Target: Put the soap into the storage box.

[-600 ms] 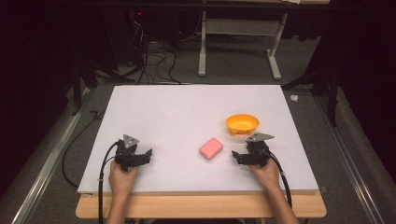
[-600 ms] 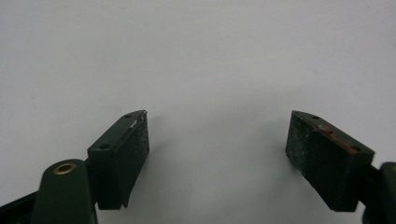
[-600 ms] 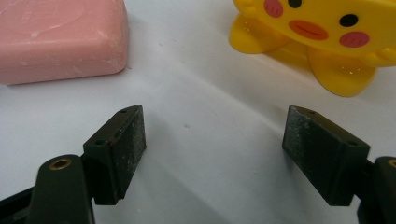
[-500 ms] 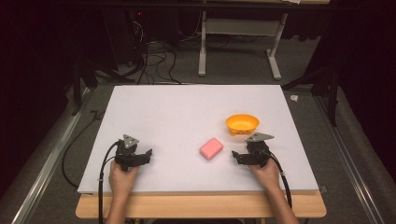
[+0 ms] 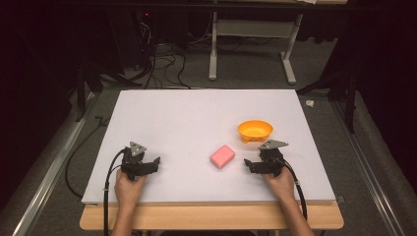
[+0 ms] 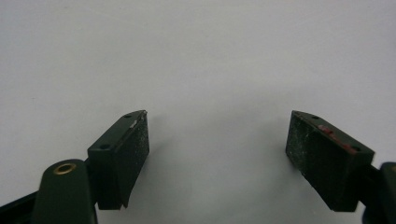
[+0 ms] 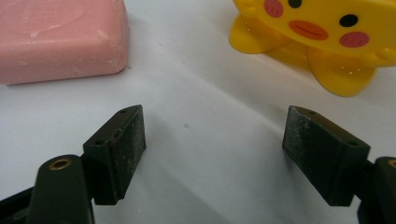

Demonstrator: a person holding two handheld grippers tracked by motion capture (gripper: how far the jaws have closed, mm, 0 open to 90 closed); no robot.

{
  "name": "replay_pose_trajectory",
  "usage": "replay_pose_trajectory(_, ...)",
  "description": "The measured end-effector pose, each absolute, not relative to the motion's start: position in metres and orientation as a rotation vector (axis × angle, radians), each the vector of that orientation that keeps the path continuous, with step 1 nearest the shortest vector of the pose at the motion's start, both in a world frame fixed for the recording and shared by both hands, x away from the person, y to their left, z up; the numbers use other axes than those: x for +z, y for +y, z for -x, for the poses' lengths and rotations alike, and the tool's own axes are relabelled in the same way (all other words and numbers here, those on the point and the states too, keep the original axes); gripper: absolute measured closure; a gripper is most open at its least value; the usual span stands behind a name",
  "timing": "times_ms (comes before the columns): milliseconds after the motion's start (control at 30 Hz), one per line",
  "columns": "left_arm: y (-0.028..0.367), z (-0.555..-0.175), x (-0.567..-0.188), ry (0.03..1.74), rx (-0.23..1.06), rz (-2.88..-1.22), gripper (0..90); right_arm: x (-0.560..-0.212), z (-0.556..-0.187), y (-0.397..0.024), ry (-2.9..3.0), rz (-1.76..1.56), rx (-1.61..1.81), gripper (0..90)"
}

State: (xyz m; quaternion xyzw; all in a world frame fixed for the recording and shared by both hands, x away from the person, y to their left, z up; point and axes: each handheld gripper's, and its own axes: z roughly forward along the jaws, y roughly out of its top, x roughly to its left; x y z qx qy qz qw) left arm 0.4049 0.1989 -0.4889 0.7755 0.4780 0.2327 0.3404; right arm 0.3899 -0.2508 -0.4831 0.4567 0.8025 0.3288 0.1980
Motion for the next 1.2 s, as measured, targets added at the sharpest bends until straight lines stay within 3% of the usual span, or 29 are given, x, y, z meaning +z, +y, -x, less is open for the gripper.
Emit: replay_pose_trajectory(1200,0.199,-0.405,-0.489,1.245,0.603,-2.021,21.8,-0.472,-0.384,-0.249,2.237,-1.295,0.974,17.1)
